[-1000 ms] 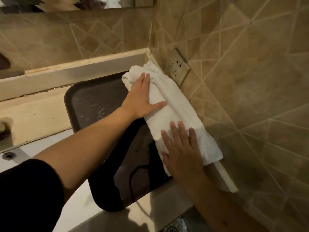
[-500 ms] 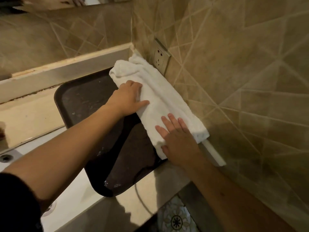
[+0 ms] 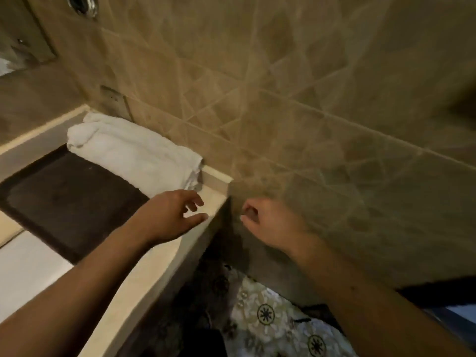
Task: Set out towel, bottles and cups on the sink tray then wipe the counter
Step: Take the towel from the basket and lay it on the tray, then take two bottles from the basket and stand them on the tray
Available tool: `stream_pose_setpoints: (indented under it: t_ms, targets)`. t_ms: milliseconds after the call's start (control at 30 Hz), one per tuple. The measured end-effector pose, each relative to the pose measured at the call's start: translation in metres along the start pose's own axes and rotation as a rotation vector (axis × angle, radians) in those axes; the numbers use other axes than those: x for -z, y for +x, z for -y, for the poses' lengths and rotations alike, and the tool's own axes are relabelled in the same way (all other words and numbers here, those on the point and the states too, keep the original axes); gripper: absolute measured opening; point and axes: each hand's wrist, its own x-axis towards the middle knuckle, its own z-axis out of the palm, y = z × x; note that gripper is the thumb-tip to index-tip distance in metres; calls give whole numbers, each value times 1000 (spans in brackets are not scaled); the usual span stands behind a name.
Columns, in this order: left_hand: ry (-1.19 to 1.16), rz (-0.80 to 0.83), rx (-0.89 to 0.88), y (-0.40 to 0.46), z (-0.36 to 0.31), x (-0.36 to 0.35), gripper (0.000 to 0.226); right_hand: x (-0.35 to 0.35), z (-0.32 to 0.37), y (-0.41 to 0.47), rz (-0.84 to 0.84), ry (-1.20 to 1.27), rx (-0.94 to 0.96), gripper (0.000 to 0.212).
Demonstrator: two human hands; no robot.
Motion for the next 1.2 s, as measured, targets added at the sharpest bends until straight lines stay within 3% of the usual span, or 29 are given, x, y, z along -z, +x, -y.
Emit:
stream_pose_setpoints:
  t_ms: [233, 667, 967, 1200]
  targets:
    - [143, 189, -338, -46, -197, -78, 29, 24, -102, -245, -137, 25, -341, 32]
    - [187, 517, -985, -131, -555, -248, 31, 15, -196, -646, -523, 226, -1081, 16]
    - [191, 781, -1302, -170, -744, -361, 24, 7, -231, -807, -676, 312, -1465, 22]
    - [99, 941, -1421, -148, -874, -460, 25, 15, -314, -867, -699, 347, -1665, 18]
